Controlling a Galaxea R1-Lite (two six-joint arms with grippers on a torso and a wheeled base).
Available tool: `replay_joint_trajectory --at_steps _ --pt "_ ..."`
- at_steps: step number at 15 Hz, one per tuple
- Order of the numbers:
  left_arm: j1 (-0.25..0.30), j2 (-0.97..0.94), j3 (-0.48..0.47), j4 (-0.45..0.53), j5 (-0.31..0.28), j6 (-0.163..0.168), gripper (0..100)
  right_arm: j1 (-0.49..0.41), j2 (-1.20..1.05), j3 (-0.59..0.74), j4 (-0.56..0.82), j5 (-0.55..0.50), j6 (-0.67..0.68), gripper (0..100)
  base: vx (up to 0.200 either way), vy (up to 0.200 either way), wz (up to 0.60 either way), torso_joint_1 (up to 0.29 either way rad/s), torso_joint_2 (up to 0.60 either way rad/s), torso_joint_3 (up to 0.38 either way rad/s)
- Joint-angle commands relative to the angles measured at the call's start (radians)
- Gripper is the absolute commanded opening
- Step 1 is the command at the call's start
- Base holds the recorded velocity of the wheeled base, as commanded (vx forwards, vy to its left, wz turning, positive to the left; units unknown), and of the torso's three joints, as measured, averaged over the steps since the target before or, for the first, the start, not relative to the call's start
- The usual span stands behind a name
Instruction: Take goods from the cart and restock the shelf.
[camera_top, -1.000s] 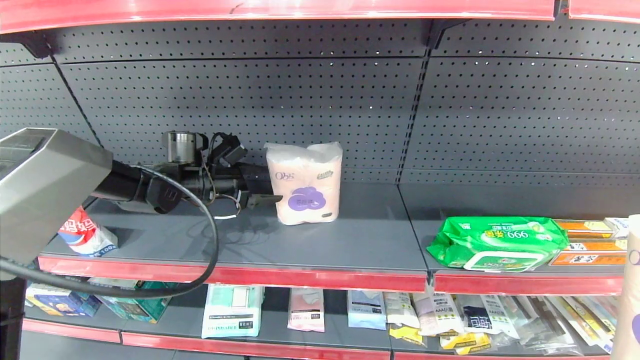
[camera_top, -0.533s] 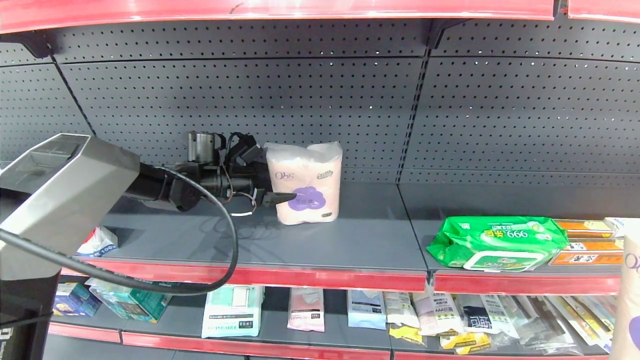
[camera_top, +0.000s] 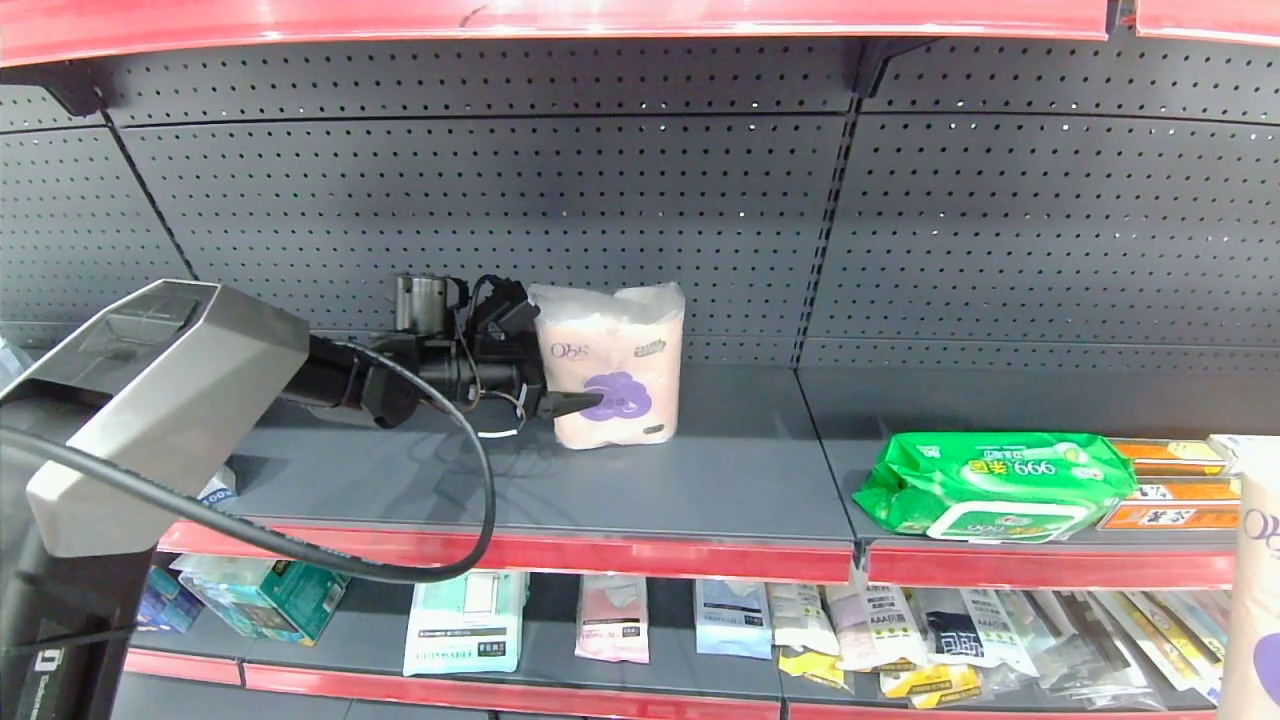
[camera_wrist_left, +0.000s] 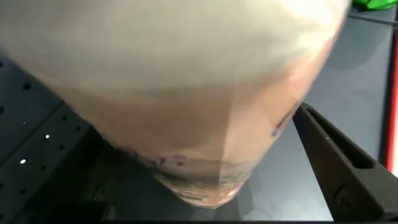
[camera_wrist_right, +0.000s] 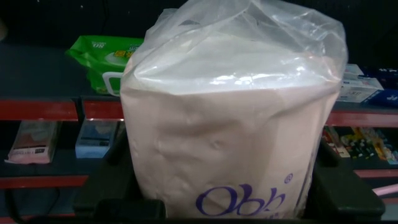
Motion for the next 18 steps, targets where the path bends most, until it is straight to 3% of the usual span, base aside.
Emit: replay_joint_trajectory --at_steps 1,4,6,7,14,16,18 --pt "-0.005 0.022 -0.043 0.001 0.000 -0.002 100 0.000 0.003 -0.001 0.000 0.001 -0.001 0 0.000 0.000 0.00 0.000 0.00 0.000" --pt "-0.014 0.029 -0.054 0.001 0.002 -0.004 100 0.000 0.003 -0.001 0.000 -0.001 -0.001 0 0.000 0.000 0.00 0.000 0.00 0.000" --pt "-0.019 0.031 -0.057 -0.001 0.002 -0.024 100 0.000 0.003 -0.001 0.000 -0.001 -0.001 0 0.000 0.000 0.00 0.000 0.00 0.000" --pt "-0.022 0.032 -0.060 -0.001 0.000 -0.030 0 0.000 0.003 0.001 0.000 -0.001 -0.001 0 0.000 0.000 0.00 0.000 0.00 0.000" --pt "-0.031 0.043 -0.048 -0.002 -0.014 -0.025 0 0.000 0.003 0.001 0.000 -0.001 -0.001 0 0.000 0.000 0.00 0.000 0.00 0.000" --pt "-0.030 0.034 -0.018 -0.053 -0.026 -0.025 0 0.000 0.008 -0.001 0.000 0.001 -0.001 0 0.000 0.000 0.00 0.000 0.00 0.000" --pt "-0.014 -0.009 0.078 -0.126 -0.051 -0.045 0 0.000 0.019 -0.002 -0.001 0.002 -0.001 0 0.000 0.000 0.00 0.000 0.00 0.000"
